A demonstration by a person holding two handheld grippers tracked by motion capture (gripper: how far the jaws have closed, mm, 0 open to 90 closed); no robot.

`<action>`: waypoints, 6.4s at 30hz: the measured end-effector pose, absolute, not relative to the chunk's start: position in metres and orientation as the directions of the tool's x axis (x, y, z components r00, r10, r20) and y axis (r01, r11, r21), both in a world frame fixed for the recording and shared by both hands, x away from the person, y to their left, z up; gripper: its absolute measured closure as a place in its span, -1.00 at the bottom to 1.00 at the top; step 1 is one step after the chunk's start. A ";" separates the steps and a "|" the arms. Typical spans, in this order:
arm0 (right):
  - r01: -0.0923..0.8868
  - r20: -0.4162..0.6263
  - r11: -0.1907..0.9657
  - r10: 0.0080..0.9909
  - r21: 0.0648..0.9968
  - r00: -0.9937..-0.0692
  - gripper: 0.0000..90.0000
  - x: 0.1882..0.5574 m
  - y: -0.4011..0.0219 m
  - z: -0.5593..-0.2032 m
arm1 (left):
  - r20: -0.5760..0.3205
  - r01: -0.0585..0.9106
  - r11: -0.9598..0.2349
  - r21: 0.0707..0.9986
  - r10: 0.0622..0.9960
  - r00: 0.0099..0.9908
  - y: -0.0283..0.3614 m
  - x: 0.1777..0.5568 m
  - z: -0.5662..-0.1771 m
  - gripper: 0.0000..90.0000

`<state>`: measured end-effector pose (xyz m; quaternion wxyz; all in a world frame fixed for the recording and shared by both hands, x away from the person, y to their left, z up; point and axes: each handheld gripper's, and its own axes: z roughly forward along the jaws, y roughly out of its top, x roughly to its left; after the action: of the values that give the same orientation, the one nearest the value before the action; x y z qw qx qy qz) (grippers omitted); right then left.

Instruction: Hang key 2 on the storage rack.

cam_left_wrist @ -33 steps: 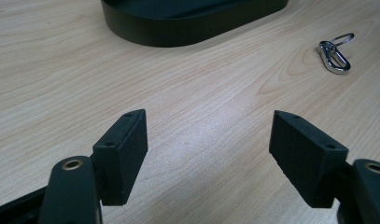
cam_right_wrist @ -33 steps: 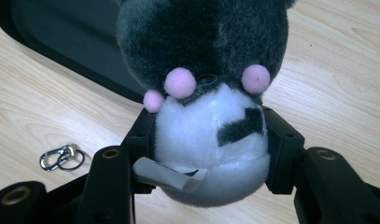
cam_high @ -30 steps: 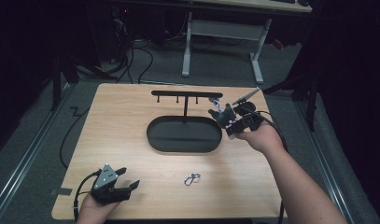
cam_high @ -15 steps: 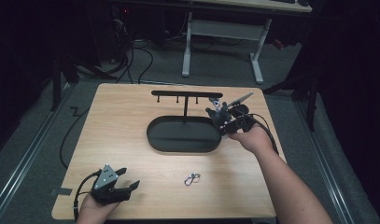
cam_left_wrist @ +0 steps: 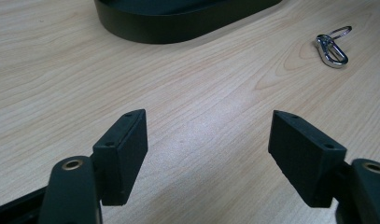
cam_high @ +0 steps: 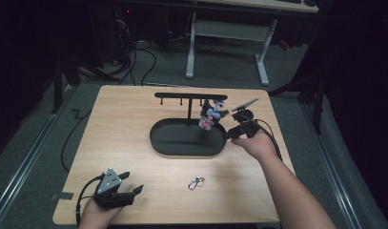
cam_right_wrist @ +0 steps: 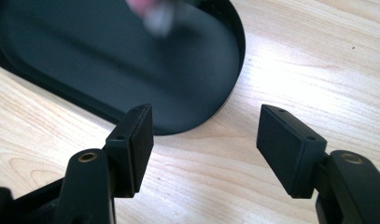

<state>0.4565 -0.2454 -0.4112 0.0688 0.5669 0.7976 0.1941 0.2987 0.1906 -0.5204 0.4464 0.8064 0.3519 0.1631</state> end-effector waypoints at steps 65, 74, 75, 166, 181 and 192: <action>0.600 0.234 0.053 0.890 0.799 -0.391 0.23 0.277 -0.311 -0.504 | -0.068 0.429 -0.547 0.719 0.560 0.826 -0.015 0.319 -0.526 0.94; 0.608 0.244 0.046 0.890 0.793 -0.386 0.23 0.278 -0.315 -0.505 | -0.103 0.386 -0.572 0.724 0.464 0.880 -0.064 0.306 -0.526 0.90; 0.610 0.246 0.046 0.890 0.791 -0.385 0.23 0.278 -0.316 -0.505 | -0.100 0.380 -0.576 0.724 0.457 0.884 -0.067 0.305 -0.526 0.89; 0.722 0.055 0.633 0.740 0.280 -0.670 0.93 0.331 -0.206 -0.484 | -0.047 0.476 -0.394 0.786 0.729 0.682 0.192 0.311 -0.529 0.26; 0.708 0.045 0.650 0.727 0.277 -0.685 0.98 0.332 -0.205 -0.479 | -0.047 0.476 -0.398 0.784 0.727 0.685 0.192 0.310 -0.529 0.24; 0.730 0.072 0.605 0.753 0.317 -0.654 0.99 0.335 -0.217 -0.447 | -0.032 0.457 -0.390 0.799 0.732 0.681 0.193 0.310 -0.527 0.17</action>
<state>0.3355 -0.2171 -0.4471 0.0346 0.4142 0.8951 0.1610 0.3097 0.1930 -0.5269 0.4154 0.8173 0.3637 0.1650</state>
